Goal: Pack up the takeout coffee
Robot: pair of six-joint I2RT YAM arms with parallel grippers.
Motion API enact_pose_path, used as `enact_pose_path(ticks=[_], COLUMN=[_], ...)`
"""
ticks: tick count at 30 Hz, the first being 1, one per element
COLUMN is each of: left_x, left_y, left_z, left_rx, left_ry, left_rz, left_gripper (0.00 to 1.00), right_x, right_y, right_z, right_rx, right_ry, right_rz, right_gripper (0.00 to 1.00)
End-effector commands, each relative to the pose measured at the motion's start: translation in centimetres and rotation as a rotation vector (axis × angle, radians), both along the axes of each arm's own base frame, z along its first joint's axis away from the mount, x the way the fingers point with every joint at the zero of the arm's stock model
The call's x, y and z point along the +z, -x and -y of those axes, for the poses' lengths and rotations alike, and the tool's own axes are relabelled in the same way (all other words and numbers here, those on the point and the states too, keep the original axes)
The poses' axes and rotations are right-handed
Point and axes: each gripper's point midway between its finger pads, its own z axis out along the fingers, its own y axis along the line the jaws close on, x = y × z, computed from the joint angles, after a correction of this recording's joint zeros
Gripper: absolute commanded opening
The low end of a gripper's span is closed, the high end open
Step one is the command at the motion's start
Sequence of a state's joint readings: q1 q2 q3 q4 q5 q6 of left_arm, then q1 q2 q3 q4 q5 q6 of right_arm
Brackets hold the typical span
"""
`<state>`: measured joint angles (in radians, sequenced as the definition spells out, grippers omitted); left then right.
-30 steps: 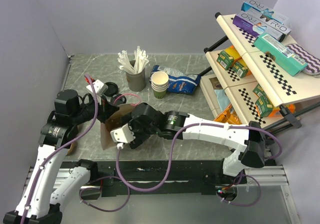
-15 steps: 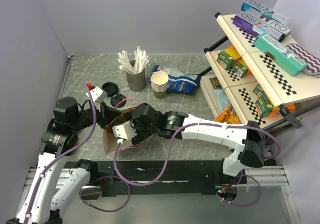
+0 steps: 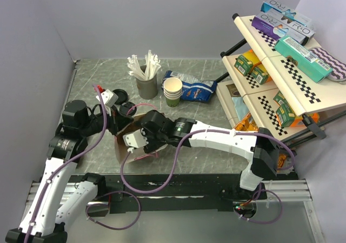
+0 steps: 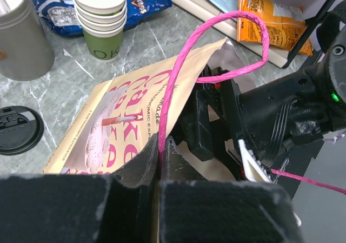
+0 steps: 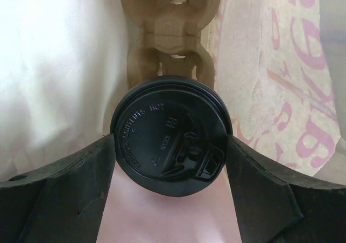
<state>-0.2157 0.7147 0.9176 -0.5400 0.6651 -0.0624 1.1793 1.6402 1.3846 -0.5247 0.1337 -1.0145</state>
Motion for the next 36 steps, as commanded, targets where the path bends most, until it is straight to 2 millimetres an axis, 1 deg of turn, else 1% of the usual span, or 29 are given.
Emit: enact_pose_path(ticks=[1,2,4,11,15,19,23,26,29,30,31,36], left_x=[-0.1,-0.2,-0.2,-0.6,-0.8,-1.0,-0.7,-0.7,-0.7,-0.6,-0.6,-0.8], left_y=[-0.3,-0.3,-0.5,-0.8,-1.4,-2.0,-2.5,-2.3,-2.2,-2.1,-2.0,-1.7], left_z=[0.7,0.7,0.8,0.9,0.7,0.3,-0.1,0.0,0.2,0.2,0.2,0.2], left_rx=[-0.015,-0.014,-0.016,-0.017,0.009,0.043,0.068,0.056,0.035,0.03,0.025,0.015], left_ry=[0.044,0.045,0.052,0.046,0.035,0.018,0.001,-0.006,-0.005,-0.007,-0.007,-0.017], left_rz=[-0.035,-0.035,-0.041,-0.059,-0.073,-0.085,-0.066,-0.067,-0.07,-0.067,-0.065,-0.067], left_gripper=[0.01,0.01,0.01,0.01,0.01,0.01,0.01,0.01,0.01,0.01,0.01,0.01], right_x=[1.5,1.2,1.4,1.0,1.5,2.0,2.1,1.7,1.4,1.0,1.3,0.8], right_y=[-1.4,-1.5,-1.4,-1.4,-1.4,-0.2,0.0,0.1,-0.2,-0.4,-0.5,-1.1], right_z=[-0.7,-0.5,-0.9,-2.0,-2.5,-2.7,-2.4,-2.0,-2.2,-2.4,-2.5,-2.7], right_rx=[0.023,0.038,0.063,0.153,0.19,0.253,0.256,0.264,0.265,0.262,0.259,0.242], right_ry=[-0.037,-0.027,-0.045,-0.049,-0.069,-0.104,-0.103,-0.087,-0.078,-0.071,-0.074,-0.053], right_rz=[0.057,0.061,0.068,0.089,0.104,0.074,0.062,0.052,0.058,0.054,0.06,0.064], right_gripper=[0.0,0.0,0.0,0.0,0.0,0.0,0.0,0.0,0.0,0.0,0.0,0.0])
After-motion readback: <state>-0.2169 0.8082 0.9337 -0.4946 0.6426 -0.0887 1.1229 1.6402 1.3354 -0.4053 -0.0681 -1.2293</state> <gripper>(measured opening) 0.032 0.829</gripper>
